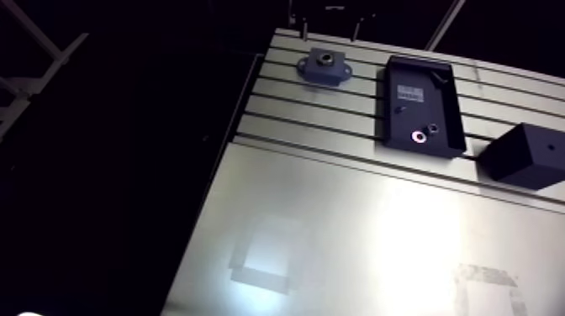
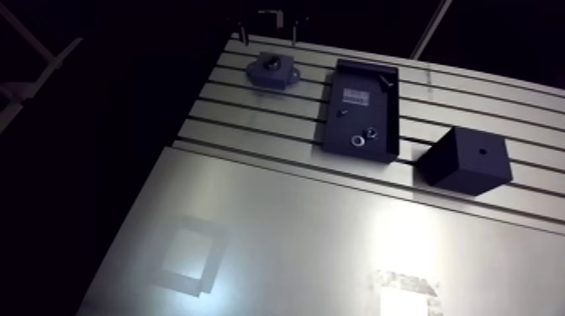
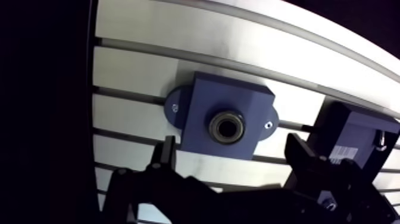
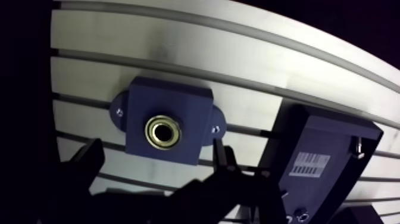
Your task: Pick up the bearing and press it into the housing until flush.
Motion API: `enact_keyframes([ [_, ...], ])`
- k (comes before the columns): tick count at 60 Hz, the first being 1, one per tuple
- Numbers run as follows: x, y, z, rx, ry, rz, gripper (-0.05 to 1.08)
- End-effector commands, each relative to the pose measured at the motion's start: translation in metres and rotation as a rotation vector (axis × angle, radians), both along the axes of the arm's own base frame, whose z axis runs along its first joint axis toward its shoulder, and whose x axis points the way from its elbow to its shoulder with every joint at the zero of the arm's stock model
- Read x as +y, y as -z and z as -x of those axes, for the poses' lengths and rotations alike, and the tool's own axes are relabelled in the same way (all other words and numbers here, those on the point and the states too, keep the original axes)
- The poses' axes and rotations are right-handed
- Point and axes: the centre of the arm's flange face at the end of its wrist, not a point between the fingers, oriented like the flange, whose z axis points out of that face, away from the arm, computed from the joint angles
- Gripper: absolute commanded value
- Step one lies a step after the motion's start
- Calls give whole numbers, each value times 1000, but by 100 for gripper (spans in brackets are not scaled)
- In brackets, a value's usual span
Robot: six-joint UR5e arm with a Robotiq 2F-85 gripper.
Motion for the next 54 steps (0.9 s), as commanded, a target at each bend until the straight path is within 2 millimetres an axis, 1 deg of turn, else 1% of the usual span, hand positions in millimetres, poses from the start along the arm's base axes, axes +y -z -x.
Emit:
enact_keyframes([
  [1,-1,-16,-1,18,7,4,24],
  [2,-1,-16,-1,18,7,4,24],
  [3,-1,-16,-2,13,8,3,46],
  [4,-1,-16,-2,13,8,3,46],
  [5,-1,-15,-2,9,8,2,61],
  [6,-1,-15,-2,9,8,2,61],
  [8,-1,-14,-3,7,6,0,73],
  [9,-1,-14,-3,7,6,0,73],
  [10,-2,-14,-3,6,5,-2,77],
  [11,-2,-14,-3,6,5,-2,77],
  [12,-2,-13,-3,4,6,-4,80],
  [18,-2,-11,-3,2,6,-8,86],
  [26,-2,-6,-3,-9,5,-10,87],
  [32,-2,-5,-3,-9,6,-9,90],
  [33,-2,-5,-3,-9,6,-9,92],
  [38,-2,-5,-3,-10,6,-6,95],
  [40,-2,-5,-3,-8,7,-4,98],
  [50,0,3,-2,-20,13,-5,102],
  [54,0,3,-2,-19,19,-7,103],
])
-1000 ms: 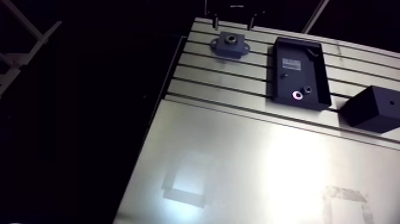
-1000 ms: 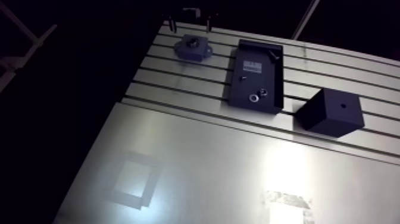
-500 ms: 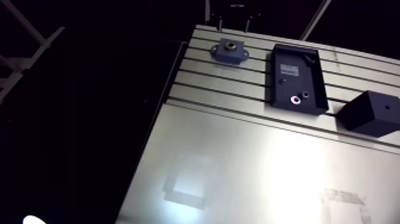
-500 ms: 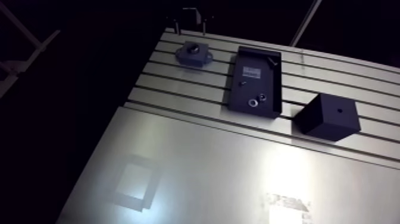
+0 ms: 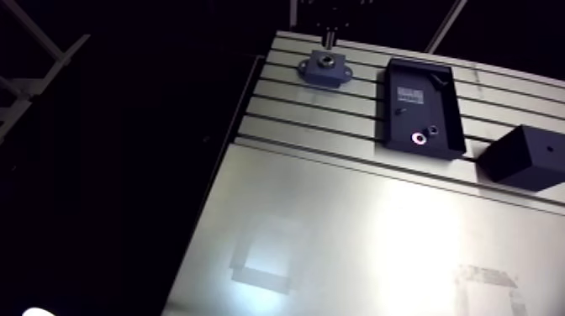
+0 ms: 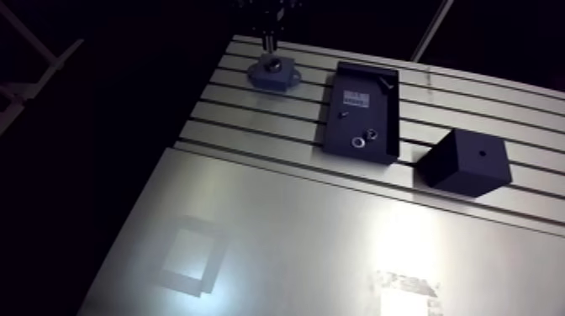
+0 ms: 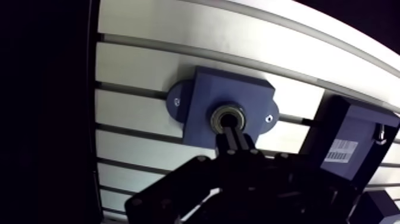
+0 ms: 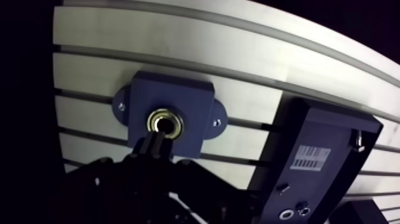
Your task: Pick up the bearing and press it into the housing until flush.
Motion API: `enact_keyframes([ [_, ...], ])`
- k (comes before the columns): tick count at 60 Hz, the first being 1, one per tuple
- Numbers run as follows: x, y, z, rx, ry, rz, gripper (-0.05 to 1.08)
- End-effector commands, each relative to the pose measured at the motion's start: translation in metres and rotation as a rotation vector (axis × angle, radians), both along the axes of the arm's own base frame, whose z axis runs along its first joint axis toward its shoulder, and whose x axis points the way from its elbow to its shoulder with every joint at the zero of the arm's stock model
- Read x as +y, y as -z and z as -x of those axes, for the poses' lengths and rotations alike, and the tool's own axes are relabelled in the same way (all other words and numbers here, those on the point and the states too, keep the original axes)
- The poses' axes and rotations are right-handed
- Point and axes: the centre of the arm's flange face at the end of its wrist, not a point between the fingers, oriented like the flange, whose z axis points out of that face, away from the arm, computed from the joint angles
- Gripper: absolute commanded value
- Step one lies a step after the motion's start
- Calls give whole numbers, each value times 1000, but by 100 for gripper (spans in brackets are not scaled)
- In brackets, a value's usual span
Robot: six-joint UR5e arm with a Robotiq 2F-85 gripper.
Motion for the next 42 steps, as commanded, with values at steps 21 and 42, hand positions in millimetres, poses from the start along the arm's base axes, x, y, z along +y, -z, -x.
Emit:
enact_keyframes([
  [21,3,8,1,-7,18,-7,104],
  [42,4,18,2,-19,20,-10,104],
])
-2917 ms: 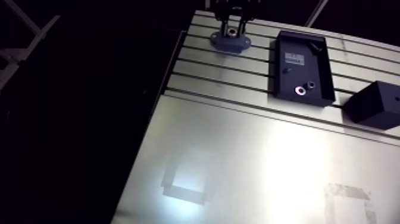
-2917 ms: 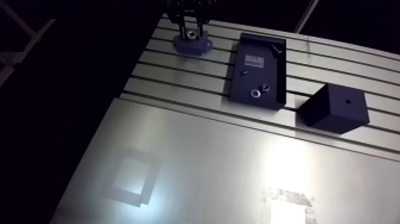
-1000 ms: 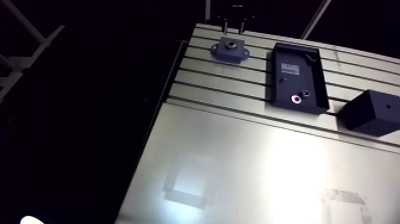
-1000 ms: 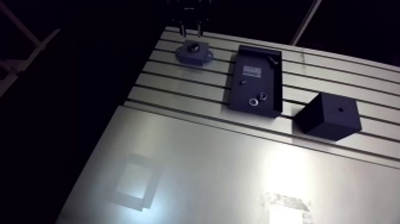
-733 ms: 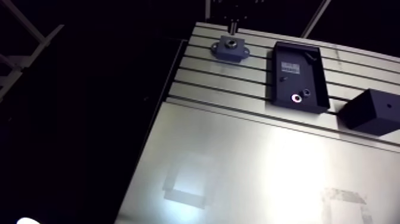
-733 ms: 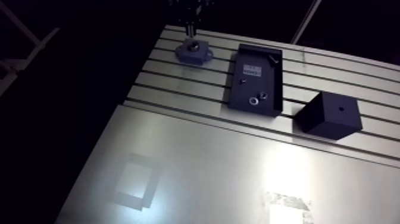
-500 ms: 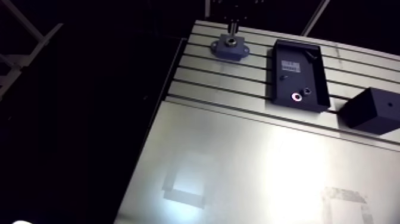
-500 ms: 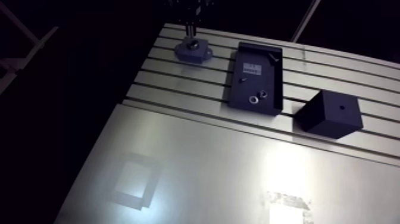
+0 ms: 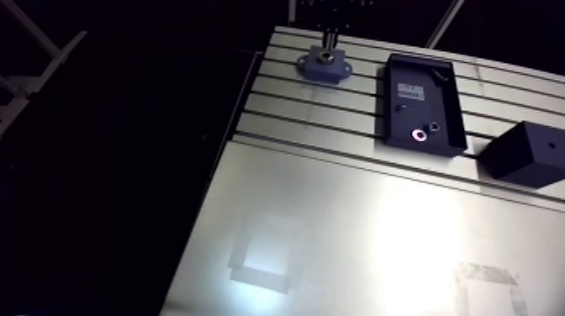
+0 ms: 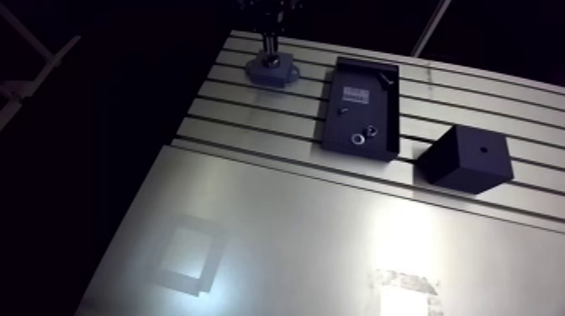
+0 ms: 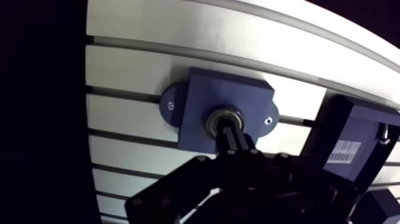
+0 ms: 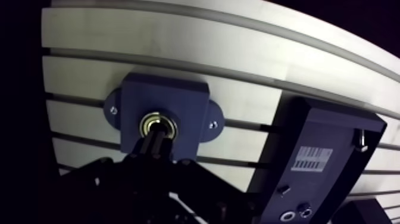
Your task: Pick up the bearing and press it into the housing until flush.
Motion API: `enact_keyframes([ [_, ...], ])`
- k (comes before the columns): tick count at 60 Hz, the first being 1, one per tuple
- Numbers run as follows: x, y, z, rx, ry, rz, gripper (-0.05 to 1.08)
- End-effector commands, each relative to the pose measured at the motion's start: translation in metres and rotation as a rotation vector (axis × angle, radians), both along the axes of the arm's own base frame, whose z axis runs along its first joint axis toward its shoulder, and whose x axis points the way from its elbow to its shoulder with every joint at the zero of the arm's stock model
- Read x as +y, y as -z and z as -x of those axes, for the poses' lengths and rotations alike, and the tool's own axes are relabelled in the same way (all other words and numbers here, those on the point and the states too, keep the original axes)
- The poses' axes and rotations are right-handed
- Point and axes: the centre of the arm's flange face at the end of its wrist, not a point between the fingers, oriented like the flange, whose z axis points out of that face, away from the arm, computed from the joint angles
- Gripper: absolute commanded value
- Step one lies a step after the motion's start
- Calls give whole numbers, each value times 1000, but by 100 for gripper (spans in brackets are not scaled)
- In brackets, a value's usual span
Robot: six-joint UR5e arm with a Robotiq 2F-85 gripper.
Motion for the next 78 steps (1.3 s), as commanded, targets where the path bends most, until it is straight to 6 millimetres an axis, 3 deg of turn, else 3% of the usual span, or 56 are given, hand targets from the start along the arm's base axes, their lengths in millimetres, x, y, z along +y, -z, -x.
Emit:
enact_keyframes([
  [1,1,6,1,-8,2,-1,104],
  [78,-3,18,0,-12,-8,-3,104],
])
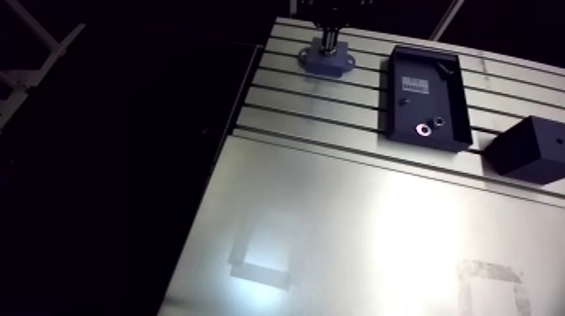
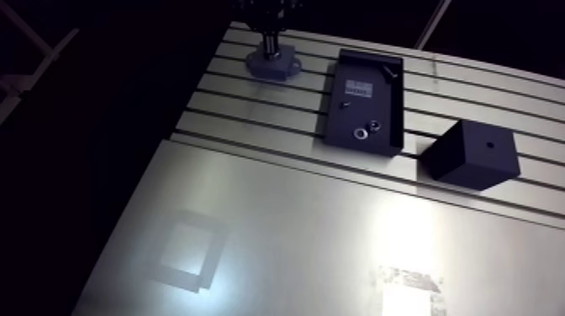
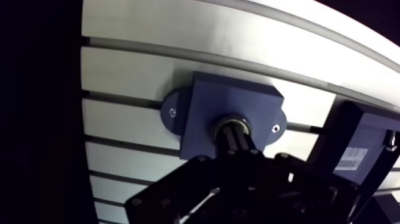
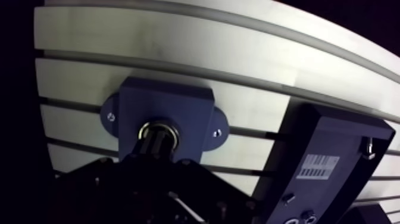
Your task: Pick up the bearing and press it into the housing until flush.
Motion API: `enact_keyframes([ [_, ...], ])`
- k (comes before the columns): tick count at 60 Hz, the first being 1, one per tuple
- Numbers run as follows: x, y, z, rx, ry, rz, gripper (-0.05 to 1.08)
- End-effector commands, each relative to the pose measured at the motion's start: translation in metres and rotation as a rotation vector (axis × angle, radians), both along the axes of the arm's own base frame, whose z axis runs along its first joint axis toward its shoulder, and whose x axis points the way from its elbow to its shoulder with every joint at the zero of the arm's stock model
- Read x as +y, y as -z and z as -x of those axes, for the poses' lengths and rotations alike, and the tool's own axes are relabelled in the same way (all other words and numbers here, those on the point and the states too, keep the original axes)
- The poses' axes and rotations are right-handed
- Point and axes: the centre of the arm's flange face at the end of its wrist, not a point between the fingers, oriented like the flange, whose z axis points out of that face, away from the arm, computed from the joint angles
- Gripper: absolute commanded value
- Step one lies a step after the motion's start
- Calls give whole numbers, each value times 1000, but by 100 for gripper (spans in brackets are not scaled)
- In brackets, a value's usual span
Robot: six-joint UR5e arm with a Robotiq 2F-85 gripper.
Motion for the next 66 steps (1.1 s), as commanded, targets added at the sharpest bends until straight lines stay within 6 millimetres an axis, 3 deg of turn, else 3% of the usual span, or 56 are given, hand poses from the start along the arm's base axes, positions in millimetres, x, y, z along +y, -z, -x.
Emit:
enact_keyframes([
  [1,0,2,0,-3,-1,-1,104],
  [66,-1,6,-3,-10,-3,-5,104],
])
